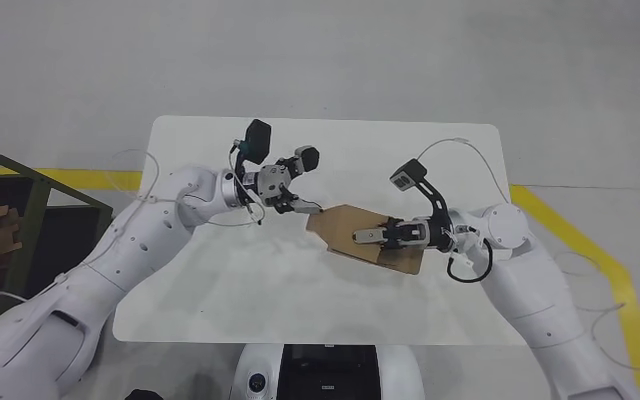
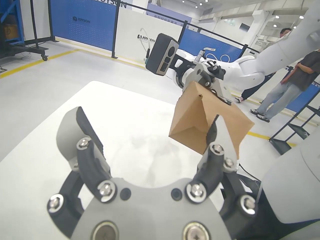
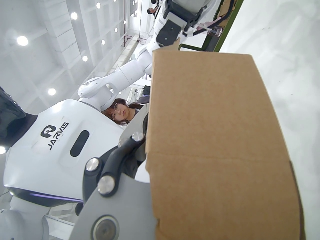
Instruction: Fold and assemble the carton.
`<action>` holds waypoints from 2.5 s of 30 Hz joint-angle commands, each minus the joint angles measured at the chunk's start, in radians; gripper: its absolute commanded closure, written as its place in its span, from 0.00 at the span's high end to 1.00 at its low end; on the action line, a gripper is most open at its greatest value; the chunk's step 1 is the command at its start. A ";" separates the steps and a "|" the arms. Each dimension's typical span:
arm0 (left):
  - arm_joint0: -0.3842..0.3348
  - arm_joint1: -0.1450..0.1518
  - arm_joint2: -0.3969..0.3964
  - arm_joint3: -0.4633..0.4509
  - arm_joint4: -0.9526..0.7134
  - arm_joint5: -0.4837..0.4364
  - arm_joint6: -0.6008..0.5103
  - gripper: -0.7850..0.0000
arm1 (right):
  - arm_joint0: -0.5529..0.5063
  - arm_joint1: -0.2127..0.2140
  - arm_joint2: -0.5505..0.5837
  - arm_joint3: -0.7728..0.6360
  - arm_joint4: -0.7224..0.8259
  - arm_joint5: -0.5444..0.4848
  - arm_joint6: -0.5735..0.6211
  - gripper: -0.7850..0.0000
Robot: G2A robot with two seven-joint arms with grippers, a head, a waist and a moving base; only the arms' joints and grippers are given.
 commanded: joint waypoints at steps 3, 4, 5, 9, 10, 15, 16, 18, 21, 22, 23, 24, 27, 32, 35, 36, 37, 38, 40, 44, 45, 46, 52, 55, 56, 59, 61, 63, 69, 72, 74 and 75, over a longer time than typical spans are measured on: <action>-0.005 -0.006 0.011 0.000 -0.002 0.000 -0.008 1.00 | -0.001 0.000 -0.001 -0.005 -0.001 0.003 0.000 0.00; -0.006 -0.007 0.014 0.000 -0.002 0.000 -0.009 1.00 | -0.001 0.000 -0.001 -0.006 -0.002 0.002 -0.001 0.00; -0.006 -0.009 0.017 -0.001 -0.003 0.000 -0.010 1.00 | -0.001 0.000 -0.001 -0.006 0.000 0.001 -0.001 0.00; -0.009 -0.014 0.030 -0.005 0.007 0.000 -0.019 1.00 | -0.003 -0.001 0.000 -0.006 0.005 -0.001 -0.004 0.00; -0.009 -0.016 0.033 -0.007 0.009 0.000 -0.020 1.00 | -0.003 -0.001 0.001 -0.006 0.008 -0.001 -0.005 0.00; -0.012 -0.022 0.048 -0.011 0.020 0.000 -0.024 1.00 | -0.003 -0.002 0.001 -0.004 0.015 0.000 -0.006 0.00; -0.013 -0.023 0.051 -0.009 0.022 0.000 -0.024 1.00 | -0.003 -0.002 0.001 -0.004 0.016 0.000 -0.006 0.00; -0.014 -0.025 0.055 -0.003 0.024 0.000 -0.022 1.00 | -0.001 -0.002 -0.001 -0.002 0.018 0.002 -0.005 0.00; -0.016 -0.029 0.062 0.007 0.028 0.000 -0.024 1.00 | 0.001 -0.003 -0.003 0.001 0.021 0.003 -0.004 0.00; -0.016 -0.030 0.066 0.009 0.028 0.000 -0.025 1.00 | 0.002 -0.004 -0.004 0.002 0.022 0.005 -0.004 0.00; -0.017 -0.032 0.069 0.010 0.028 0.000 -0.027 1.00 | 0.003 -0.004 -0.005 0.004 0.022 0.005 -0.004 0.00; -0.019 -0.033 0.072 0.011 0.028 0.000 -0.027 1.00 | 0.004 -0.004 -0.006 0.005 0.022 0.005 -0.004 0.00; -0.023 -0.038 0.082 0.013 0.024 0.000 -0.030 1.00 | 0.007 -0.006 -0.010 0.007 0.024 0.008 -0.004 0.00; -0.035 -0.046 0.096 0.015 0.019 0.000 -0.034 1.00 | 0.013 -0.009 -0.020 0.011 0.021 0.011 -0.004 0.00; -0.042 -0.050 0.104 0.014 0.017 0.000 -0.036 1.00 | 0.015 -0.010 -0.025 0.013 0.022 0.013 -0.002 0.00; -0.044 -0.051 0.106 0.014 0.016 0.000 -0.035 1.00 | 0.016 -0.010 -0.026 0.014 0.021 0.013 0.000 0.00; -0.046 -0.051 0.108 0.015 0.015 0.000 -0.036 1.00 | 0.017 -0.011 -0.028 0.015 0.020 0.013 0.001 0.00; -0.048 -0.052 0.110 0.014 0.015 0.000 -0.035 1.00 | 0.018 -0.011 -0.029 0.016 0.020 0.012 0.001 0.00; -0.052 -0.053 0.113 0.014 0.015 0.000 -0.035 1.00 | 0.019 -0.012 -0.031 0.018 0.020 0.013 0.001 0.00; -0.060 -0.055 0.117 0.016 0.020 0.000 -0.035 1.00 | 0.021 -0.013 -0.033 0.022 0.020 0.014 0.004 0.00; -0.061 -0.055 0.118 0.017 0.022 0.000 -0.034 1.00 | 0.022 -0.013 -0.033 0.022 0.020 0.014 0.004 0.00; -0.063 -0.055 0.117 0.018 0.025 0.000 -0.033 1.00 | 0.022 -0.013 -0.033 0.023 0.021 0.014 0.004 0.00; -0.052 -0.044 0.084 0.049 0.041 0.000 -0.002 1.00 | 0.030 -0.014 -0.036 0.042 0.012 0.023 0.002 0.00; -0.034 -0.030 0.052 0.058 0.056 0.000 0.020 1.00 | 0.040 -0.017 -0.046 0.063 0.000 0.035 0.001 0.00; -0.027 -0.025 0.040 0.058 0.062 0.000 0.028 1.00 | 0.045 -0.018 -0.051 0.071 -0.005 0.039 -0.002 0.00; -0.002 -0.006 -0.001 0.058 0.083 0.000 0.056 1.00 | 0.063 -0.024 -0.072 0.101 -0.021 0.047 -0.010 0.00; 0.019 0.007 -0.030 0.051 0.107 0.000 0.080 1.00 | 0.079 -0.029 -0.093 0.129 -0.036 0.052 -0.014 0.00; 0.039 0.021 -0.056 0.038 0.157 0.000 0.104 1.00 | 0.098 -0.037 -0.121 0.160 -0.051 0.047 -0.013 0.00; 0.120 0.062 -0.115 0.029 0.281 0.000 0.233 1.00 | 0.172 -0.078 -0.234 0.290 -0.085 0.014 -0.020 0.00; 0.160 0.082 -0.144 0.040 0.311 0.000 0.299 1.00 | 0.210 -0.105 -0.296 0.354 -0.102 -0.006 -0.035 0.00; 0.187 0.096 -0.163 0.041 0.343 0.000 0.337 1.00 | 0.236 -0.124 -0.333 0.398 -0.113 -0.022 -0.047 0.00; 0.201 0.102 -0.172 0.038 0.359 0.000 0.357 1.00 | 0.250 -0.133 -0.350 0.421 -0.121 -0.031 -0.053 0.00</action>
